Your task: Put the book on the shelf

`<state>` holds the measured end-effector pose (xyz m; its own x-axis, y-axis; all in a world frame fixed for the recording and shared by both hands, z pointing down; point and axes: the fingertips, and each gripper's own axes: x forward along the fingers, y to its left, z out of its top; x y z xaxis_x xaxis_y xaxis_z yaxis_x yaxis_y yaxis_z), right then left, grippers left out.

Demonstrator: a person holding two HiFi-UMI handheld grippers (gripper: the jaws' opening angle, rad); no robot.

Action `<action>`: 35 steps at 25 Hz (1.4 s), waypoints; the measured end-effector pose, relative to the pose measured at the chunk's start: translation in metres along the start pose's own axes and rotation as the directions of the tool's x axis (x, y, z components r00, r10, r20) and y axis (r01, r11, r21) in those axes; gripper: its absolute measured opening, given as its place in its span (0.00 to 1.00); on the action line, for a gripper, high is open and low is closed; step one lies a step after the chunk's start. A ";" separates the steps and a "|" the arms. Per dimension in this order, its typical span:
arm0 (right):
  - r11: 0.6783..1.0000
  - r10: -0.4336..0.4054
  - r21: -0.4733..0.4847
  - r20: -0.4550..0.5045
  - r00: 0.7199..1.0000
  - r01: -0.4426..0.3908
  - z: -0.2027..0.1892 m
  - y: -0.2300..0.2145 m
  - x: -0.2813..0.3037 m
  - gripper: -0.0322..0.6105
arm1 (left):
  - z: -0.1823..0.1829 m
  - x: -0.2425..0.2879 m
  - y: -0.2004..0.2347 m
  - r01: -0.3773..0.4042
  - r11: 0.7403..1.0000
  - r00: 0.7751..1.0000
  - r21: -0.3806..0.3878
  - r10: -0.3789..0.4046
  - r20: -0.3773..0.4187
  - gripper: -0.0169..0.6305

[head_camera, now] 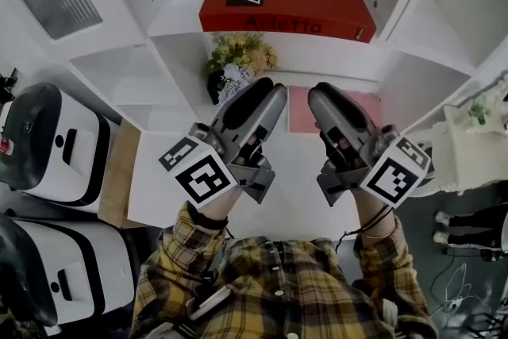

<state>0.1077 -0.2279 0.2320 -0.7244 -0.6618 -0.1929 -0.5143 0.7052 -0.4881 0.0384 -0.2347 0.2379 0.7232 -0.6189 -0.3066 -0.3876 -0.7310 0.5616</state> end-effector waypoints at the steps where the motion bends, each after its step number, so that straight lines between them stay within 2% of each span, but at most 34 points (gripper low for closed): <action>1: 0.999 -0.005 -0.039 -0.010 1.000 0.005 -0.007 0.001 -0.004 0.22 | -0.008 -0.005 -0.002 -0.001 1.000 1.000 0.028 0.001 -0.019 0.26; 7: 0.967 -0.062 -0.249 -0.048 0.997 0.048 -0.047 0.002 -0.028 0.22 | -0.058 -0.029 -0.006 -0.007 0.989 0.991 0.146 0.026 -0.129 0.25; 10: 0.951 -0.083 -0.306 -0.085 0.993 0.054 -0.069 0.000 -0.037 0.22 | -0.080 -0.040 -0.006 -0.002 0.977 0.983 0.215 0.041 -0.178 0.24; 13: 0.951 -0.099 -0.303 -0.112 0.989 0.061 -0.088 -0.006 -0.045 0.21 | -0.098 -0.050 -0.004 0.011 0.971 0.978 0.241 0.041 -0.207 0.23; 17: 0.954 -0.132 -0.289 -0.149 0.980 0.085 -0.114 -0.013 -0.061 0.20 | -0.121 -0.066 -0.004 0.033 0.980 0.971 0.196 0.015 -0.239 0.22; 23: 0.933 -0.189 -0.341 -0.184 0.965 0.118 -0.139 -0.025 -0.080 0.16 | -0.162 -0.086 -0.004 0.085 0.970 0.931 0.227 0.004 -0.366 0.17; 30: 0.931 -0.182 -0.351 -0.214 0.960 0.098 -0.156 -0.027 -0.086 0.11 | -0.177 -0.093 0.006 0.069 0.967 0.921 0.246 0.033 -0.389 0.10; 35: 0.929 -0.169 -0.361 -0.204 0.964 0.087 -0.156 -0.031 -0.084 0.09 | -0.179 -0.092 0.013 0.062 0.960 0.922 0.273 0.050 -0.383 0.07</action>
<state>0.1134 -0.1547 0.3960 -0.7052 -0.7055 0.0706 -0.7059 0.6892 -0.1631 0.0689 -0.1359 0.4106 0.8668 -0.4971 0.0395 -0.4834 -0.8183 0.3108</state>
